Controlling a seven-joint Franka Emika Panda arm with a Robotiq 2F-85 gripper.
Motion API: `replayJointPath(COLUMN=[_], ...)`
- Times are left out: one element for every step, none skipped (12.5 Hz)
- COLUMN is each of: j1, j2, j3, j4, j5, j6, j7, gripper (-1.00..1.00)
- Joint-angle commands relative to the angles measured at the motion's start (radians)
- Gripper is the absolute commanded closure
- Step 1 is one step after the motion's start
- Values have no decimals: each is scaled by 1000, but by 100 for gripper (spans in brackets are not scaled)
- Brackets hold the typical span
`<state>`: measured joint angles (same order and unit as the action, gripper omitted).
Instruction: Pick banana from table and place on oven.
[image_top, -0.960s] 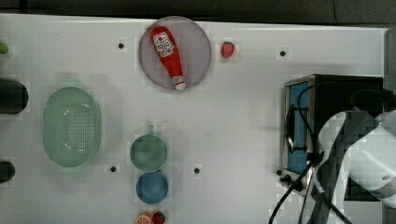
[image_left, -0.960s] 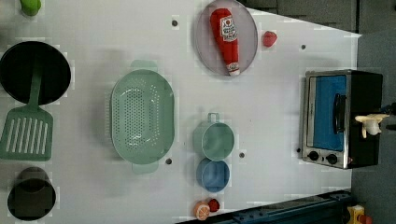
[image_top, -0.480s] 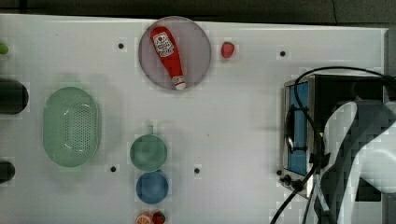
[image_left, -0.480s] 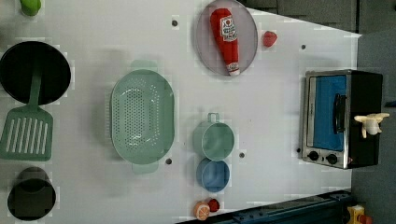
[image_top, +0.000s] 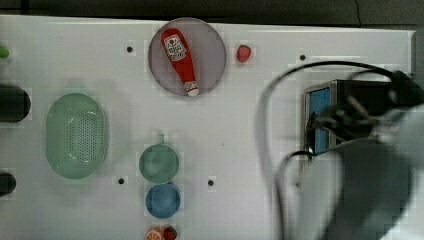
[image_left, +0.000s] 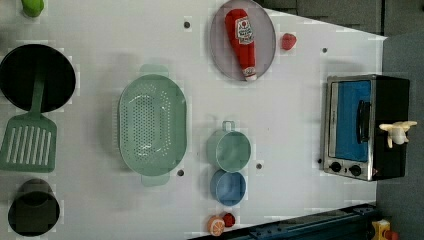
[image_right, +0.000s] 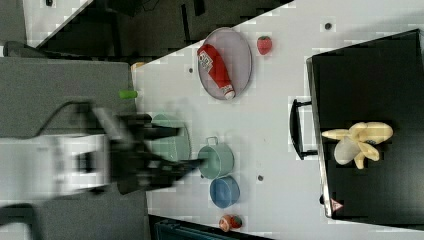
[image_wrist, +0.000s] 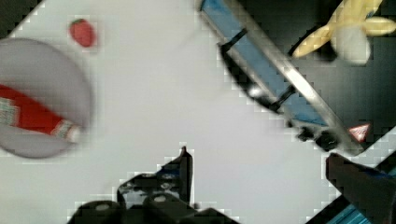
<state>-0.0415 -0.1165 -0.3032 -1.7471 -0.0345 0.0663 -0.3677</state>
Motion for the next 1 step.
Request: replayJointPath(j1=[95], j2=[-21], j3=[172], j4=[10], j5=[8], j6=[-42], j7=[383], gripper=[-100])
